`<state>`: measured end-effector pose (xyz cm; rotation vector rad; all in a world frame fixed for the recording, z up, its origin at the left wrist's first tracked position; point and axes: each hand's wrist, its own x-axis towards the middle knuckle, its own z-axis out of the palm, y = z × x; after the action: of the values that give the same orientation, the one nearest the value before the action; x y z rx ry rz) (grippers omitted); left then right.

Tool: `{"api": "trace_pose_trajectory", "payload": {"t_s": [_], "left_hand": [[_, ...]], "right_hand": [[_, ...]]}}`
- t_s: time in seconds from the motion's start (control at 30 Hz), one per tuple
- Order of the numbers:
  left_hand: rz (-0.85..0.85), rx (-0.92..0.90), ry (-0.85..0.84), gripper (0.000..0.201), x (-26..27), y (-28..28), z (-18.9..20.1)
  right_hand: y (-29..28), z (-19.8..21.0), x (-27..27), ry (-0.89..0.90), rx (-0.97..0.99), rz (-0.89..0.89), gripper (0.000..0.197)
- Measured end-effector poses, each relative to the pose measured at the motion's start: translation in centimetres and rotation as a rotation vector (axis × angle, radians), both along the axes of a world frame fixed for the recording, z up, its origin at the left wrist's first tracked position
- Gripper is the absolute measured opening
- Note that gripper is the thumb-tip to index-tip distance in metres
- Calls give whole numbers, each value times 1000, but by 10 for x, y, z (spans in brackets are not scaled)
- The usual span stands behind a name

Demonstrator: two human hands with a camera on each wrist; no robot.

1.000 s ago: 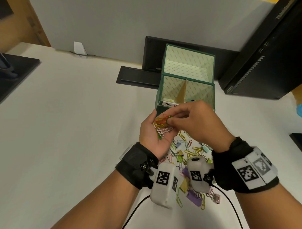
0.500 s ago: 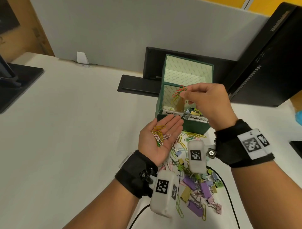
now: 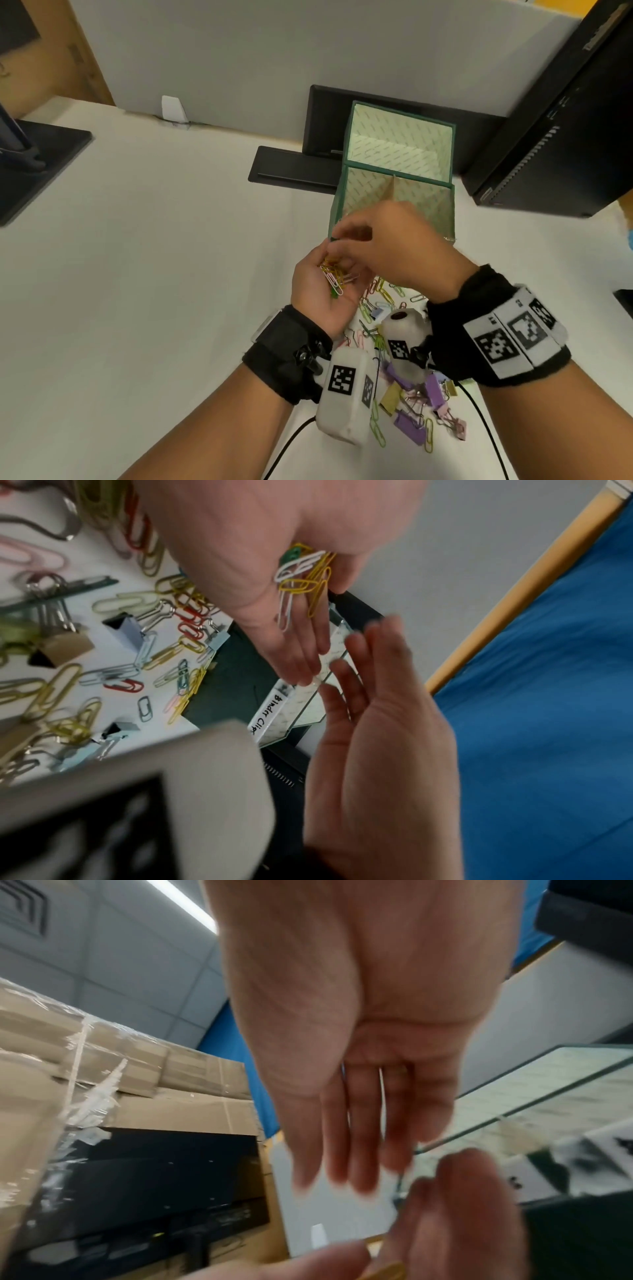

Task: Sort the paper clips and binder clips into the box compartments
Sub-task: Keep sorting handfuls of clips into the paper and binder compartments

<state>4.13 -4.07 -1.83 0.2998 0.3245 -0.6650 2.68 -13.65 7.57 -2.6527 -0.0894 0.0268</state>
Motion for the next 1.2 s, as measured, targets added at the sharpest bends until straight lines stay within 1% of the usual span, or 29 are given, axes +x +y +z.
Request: {"api": "trace_pose_trajectory", "payload": {"t_s": [0.03, 0.1, 0.13, 0.2, 0.23, 0.3, 0.47, 0.57, 0.63, 0.7, 0.8, 0.87, 1.0, 1.1, 1.2], "left_hand": [[-6, 26, 4, 22, 0, 0, -1], [-30, 53, 36, 22, 0, 1, -2], [-40, 49, 59, 25, 0, 1, -3], [-63, 44, 89, 39, 0, 1, -3], [-69, 48, 91, 45, -1, 0, -4], [-78, 47, 87, 51, -1, 0, -6], [-126, 26, 44, 45, -2, -1, -9], [-128, 12, 22, 48, -5, -1, -10], [-140, -8, -17, 57, -4, -1, -11], [-148, -29, -54, 63, -2, 0, -10], [-151, -35, -94, 65, -3, 1, -6], [-144, -45, -100, 64, -4, 1, -4], [-105, -25, -85, 61, -2, 2, -7], [-84, -14, -93, 61, 1, 1, -13], [-91, -8, -104, 63, 3, 1, -18]], "right_hand": [[2, -2, -3, 71, -53, 68, 17], [4, -8, -7, 160, -157, 137, 29], [5, -11, -8, 178, -207, 143, 32], [7, -15, -11, 190, -282, 138, 33], [8, -16, -12, 192, -302, 130, 33], [9, -18, -16, 194, -324, 115, 33], [13, -16, -21, 209, -326, 73, 32], [15, -16, -22, 219, -357, 65, 28], [18, -23, -24, 178, -330, 38, 23], [22, -30, -25, 137, -253, -29, 27], [30, -39, -27, 106, -264, -125, 36], [34, -42, -25, 69, -259, -158, 33], [33, -42, -20, 132, -258, -146, 33], [28, -31, -23, 100, -153, -107, 29], [27, -26, -26, 152, -123, -55, 33]]}}
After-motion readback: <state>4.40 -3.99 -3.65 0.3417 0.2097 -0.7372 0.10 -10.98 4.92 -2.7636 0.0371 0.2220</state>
